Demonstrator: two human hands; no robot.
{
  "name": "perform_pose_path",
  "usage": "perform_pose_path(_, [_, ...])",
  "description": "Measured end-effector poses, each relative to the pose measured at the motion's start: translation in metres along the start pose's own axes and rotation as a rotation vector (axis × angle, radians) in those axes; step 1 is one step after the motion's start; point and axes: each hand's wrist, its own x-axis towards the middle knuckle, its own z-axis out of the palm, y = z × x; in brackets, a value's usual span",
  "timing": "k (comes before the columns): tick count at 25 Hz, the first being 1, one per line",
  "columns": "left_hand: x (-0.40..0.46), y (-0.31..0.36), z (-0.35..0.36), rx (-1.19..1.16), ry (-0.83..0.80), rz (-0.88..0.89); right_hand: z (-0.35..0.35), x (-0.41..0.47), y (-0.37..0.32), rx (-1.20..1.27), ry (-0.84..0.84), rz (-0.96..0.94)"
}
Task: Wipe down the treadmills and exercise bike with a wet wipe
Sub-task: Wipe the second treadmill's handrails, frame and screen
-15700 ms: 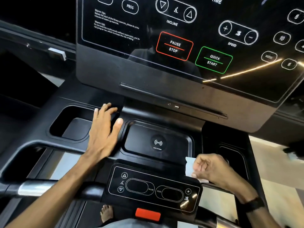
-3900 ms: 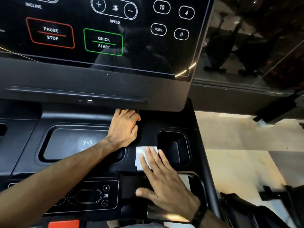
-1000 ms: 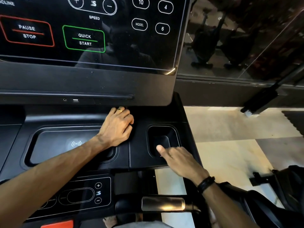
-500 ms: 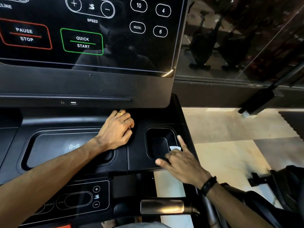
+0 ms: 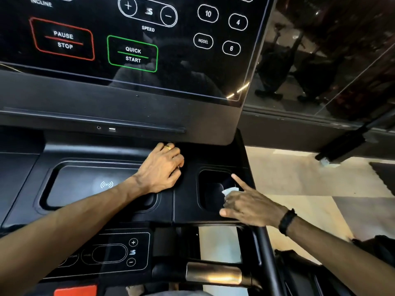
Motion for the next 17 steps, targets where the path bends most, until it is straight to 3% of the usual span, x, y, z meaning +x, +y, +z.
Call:
perform_pose_path(5, [0.001, -0.001, 0.0, -0.008, 0.0, 0.006, -0.023, 0.02, 0.005, -0.042, -0.002, 0.051])
perform_pose_path(9, [0.002, -0.002, -0.001, -0.013, -0.006, -0.012, 0.002, -0.015, -0.008, -0.129, 0.104, 0.061])
perform_pose_path(12, [0.003, -0.003, 0.001, -0.023, 0.0, -0.011, 0.012, -0.027, -0.015, -0.063, 0.148, 0.082])
perform_pose_path(17, [0.004, -0.002, 0.002, -0.041, 0.027, -0.002, 0.006, -0.037, -0.007, 0.099, 0.032, -0.01])
